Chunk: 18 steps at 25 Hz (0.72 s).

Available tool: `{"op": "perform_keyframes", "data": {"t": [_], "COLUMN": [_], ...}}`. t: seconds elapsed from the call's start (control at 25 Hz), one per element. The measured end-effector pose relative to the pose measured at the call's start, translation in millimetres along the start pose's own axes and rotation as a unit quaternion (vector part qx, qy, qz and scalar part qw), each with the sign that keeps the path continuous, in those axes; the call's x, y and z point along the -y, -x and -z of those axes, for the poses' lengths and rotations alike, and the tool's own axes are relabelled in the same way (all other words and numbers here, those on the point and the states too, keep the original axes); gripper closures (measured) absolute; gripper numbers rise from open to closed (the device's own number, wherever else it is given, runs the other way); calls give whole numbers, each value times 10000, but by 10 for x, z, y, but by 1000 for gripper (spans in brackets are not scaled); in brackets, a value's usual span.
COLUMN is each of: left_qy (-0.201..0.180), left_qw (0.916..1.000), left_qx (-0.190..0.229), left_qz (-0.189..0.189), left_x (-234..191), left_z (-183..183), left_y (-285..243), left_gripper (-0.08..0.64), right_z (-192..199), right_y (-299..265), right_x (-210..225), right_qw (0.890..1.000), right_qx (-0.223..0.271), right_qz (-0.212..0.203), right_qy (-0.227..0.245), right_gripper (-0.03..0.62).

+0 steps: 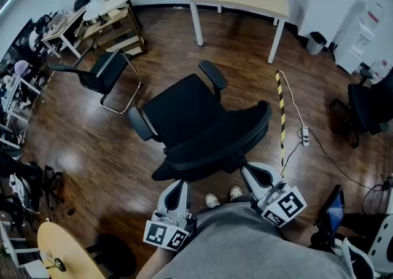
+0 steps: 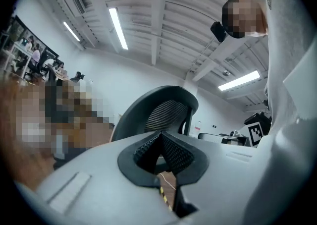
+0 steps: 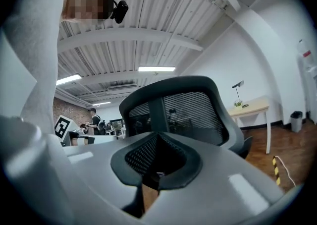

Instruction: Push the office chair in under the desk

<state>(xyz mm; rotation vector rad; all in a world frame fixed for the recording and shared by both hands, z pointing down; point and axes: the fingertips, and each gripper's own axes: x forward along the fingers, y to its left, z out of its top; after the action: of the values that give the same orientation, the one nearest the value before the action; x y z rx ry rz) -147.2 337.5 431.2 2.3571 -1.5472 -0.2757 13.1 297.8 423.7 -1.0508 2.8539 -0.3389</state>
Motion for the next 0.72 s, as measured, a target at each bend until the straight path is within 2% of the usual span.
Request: {"op": "perform_keyframes", "data": {"t": [0.2,0.24,0.28,0.32,0.36,0.44,0.52,0.64,0.68,0.72], "left_qy": [-588,-717,-842,-966,-1086,-1281,-1347,-1306,-1279,-1230], "left_qw": [9962,9954,9946,9937,9922,9875,9830,9815,9816,9822], "left_qx": [-36,-112,-232,-384,-556,-917,-1170,-1219,-1207,-1181], "left_qz": [-634,-631,-554,-417,-246,111,428,690,746,787], "left_x": [-399,-456,-494,-514,-522,-527,-512,-474,-454,-430], "left_z": [-57,-73,-79,-73,-51,37,121,156,163,159], "left_y": [106,104,81,38,-22,-167,-312,-481,-517,-543], "left_gripper": [548,472,391,341,287,219,212,212,218,255], "right_z": [-133,-169,-203,-230,-250,-261,-241,-221,-222,-222], "right_y": [112,133,149,161,169,169,146,88,62,34], "right_x": [465,564,667,772,878,1083,1268,1462,1501,1532], "right_qw": [9996,9995,9994,9993,9993,9990,9991,9994,9993,9993], "right_qx": [137,150,148,133,107,31,-54,-139,-166,-197], "right_qz": [158,166,171,176,181,192,186,106,60,5], "right_qy": [182,220,254,286,323,396,390,314,318,331], "right_gripper": [588,586,562,493,457,420,388,354,347,341]}}
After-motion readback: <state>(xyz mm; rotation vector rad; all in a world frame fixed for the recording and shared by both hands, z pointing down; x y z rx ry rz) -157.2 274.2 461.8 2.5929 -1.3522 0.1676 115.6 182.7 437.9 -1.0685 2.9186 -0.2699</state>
